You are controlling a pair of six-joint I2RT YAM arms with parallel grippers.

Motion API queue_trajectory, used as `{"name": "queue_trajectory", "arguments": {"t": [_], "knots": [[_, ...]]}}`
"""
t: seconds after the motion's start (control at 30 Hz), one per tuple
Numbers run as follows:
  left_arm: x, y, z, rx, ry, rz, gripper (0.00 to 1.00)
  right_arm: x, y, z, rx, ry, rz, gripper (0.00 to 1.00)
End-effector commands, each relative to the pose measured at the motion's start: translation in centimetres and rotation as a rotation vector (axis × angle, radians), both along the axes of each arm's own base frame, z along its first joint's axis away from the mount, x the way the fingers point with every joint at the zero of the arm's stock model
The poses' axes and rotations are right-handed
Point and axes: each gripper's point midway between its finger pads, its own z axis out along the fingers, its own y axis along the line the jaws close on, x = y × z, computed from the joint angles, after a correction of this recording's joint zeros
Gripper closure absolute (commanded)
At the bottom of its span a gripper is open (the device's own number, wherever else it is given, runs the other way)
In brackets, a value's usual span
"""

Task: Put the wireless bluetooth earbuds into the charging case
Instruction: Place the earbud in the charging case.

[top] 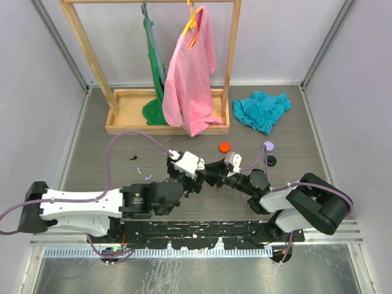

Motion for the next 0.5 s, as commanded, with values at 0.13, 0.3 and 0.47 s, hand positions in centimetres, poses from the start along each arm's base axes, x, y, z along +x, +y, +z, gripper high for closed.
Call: {"name": "queue_trajectory", "arguments": {"t": [0.13, 0.3, 0.47], "knots": [[0.6, 3.4, 3.0, -0.254, 0.108, -0.023, 0.26, 0.1, -0.2, 3.3, 0.086, -0.098, -0.015, 0.82], [1.2, 4.5, 1.3, -0.234, 0.173, -0.005, 0.24, 0.1, -0.1, 3.3, 0.086, -0.097, -0.014, 0.82], [3.1, 5.8, -1.2, -0.234, 0.282, 0.059, 0.21, 0.2, -0.1, 3.0, 0.082, -0.087, -0.017, 0.82]]}}
